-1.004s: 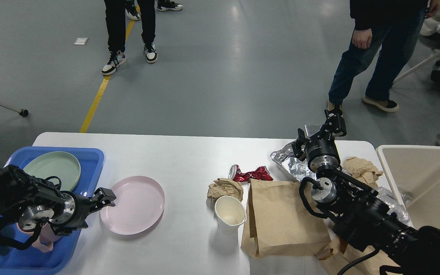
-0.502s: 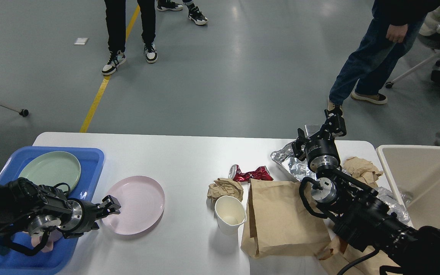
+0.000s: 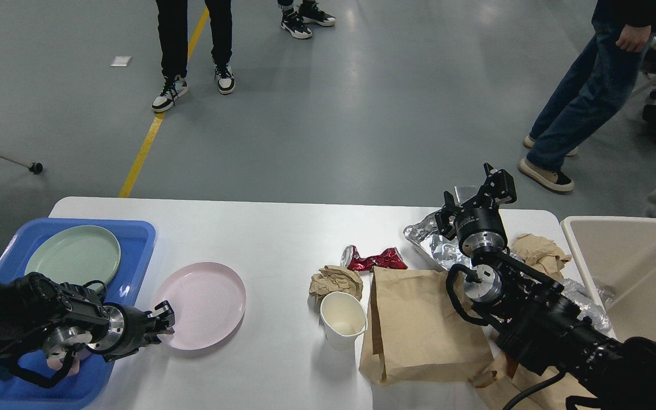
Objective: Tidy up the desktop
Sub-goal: 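Grip the pink plate's rim with the left gripper, then lift the pink plate and lay it on the green plate in the tray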
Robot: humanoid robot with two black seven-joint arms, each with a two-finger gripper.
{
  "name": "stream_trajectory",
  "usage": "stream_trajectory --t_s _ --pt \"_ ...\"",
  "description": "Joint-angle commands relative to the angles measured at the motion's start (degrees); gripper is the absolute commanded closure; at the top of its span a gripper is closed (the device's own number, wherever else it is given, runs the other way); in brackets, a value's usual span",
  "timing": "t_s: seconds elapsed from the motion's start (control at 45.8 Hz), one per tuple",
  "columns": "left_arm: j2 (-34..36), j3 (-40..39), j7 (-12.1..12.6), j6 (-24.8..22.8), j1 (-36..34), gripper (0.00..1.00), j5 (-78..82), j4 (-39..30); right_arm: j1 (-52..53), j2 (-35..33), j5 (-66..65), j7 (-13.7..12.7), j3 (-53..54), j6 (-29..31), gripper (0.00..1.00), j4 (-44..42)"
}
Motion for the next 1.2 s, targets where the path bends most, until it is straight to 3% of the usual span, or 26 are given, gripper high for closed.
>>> stream_trajectory --t_s 0.0,0.131,0.524,0.72,1.048,1.179 --pt "-0.2 -0.1 0.1 0.0 0.7 0.86 0.0 0.6 0.0 0.0 0.0 -0.1 0.1 0.0 0.0 0.0" --pt "0.0 0.0 0.0 -0.5 0.7 1.0 0.0 0.6 0.0 0.0 0.0 0.0 0.1 0.0 0.0 0.0" --pt "0.2 -0.1 0.1 -2.3 0.2 1.0 0.0 0.5 0.0 0.0 0.0 0.0 0.0 0.0 0.0 0.0" --pt "1.6 -0.6 -0.7 -7.5 -1.9 1.0 0.0 0.4 0.0 0.0 0.0 -0.1 0.0 0.0 0.0 0.0" --pt "2.1 -1.1 -1.0 -7.8 -2.1 1.0 -0.1 0.2 0.0 0.0 0.0 -0.1 0.0 0.0 0.0 0.0" --pt "4.2 0.5 -0.5 -8.7 -8.2 1.0 -0.2 -5.4 0.0 0.0 0.0 0.0 0.0 0.0 0.0 0.0"
